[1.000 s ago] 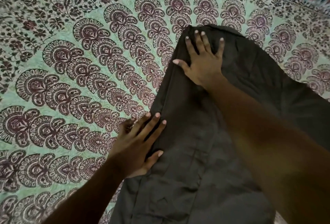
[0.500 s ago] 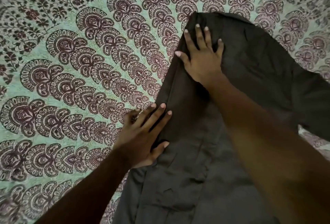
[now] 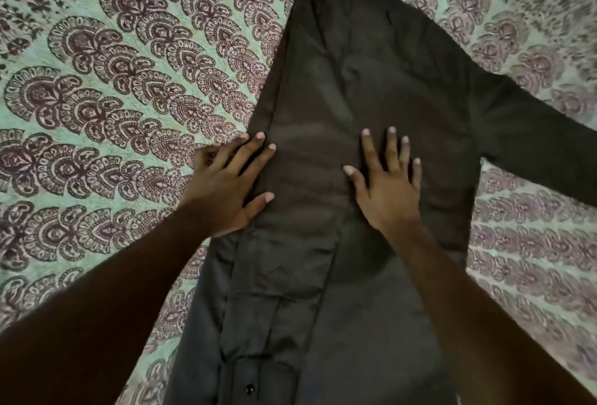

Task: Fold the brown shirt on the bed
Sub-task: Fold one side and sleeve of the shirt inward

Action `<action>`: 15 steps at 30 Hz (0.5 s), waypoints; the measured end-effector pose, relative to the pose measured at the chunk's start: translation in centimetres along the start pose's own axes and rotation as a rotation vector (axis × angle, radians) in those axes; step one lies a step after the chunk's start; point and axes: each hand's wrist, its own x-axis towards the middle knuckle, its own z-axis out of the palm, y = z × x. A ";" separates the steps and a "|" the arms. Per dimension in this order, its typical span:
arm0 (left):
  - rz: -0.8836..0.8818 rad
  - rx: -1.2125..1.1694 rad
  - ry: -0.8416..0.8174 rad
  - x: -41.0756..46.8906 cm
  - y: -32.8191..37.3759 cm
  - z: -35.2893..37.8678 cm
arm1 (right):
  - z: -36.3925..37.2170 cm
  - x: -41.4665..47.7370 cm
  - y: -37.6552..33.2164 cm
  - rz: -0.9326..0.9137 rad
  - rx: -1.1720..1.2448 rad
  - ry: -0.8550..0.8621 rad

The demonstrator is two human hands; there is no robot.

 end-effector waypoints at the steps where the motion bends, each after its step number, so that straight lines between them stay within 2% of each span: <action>1: -0.001 0.001 -0.006 0.0 0.1 -0.1 | -0.3 -0.1 0.1 0.011 0.024 0.018; 3: -0.026 -0.044 0.000 -0.2 0.7 -0.7 | -0.5 -1.1 -0.4 -0.100 0.006 0.088; 5: -0.048 -0.101 0.084 -1.2 1.6 -1.8 | -0.2 -2.8 -1.9 -0.297 -0.028 0.117; 7: 0.031 -0.148 0.147 -3.5 2.7 -2.3 | 0.8 -5.1 -3.4 -0.451 -0.056 0.090; 10: 0.178 -0.256 -0.010 -8.0 3.7 -1.6 | 2.6 -9.3 -4.8 -0.554 -0.078 -0.005; 15: 0.189 -0.152 -0.346 -11.8 4.1 -1.1 | 4.0 -15.6 -4.8 -0.534 -0.097 -0.127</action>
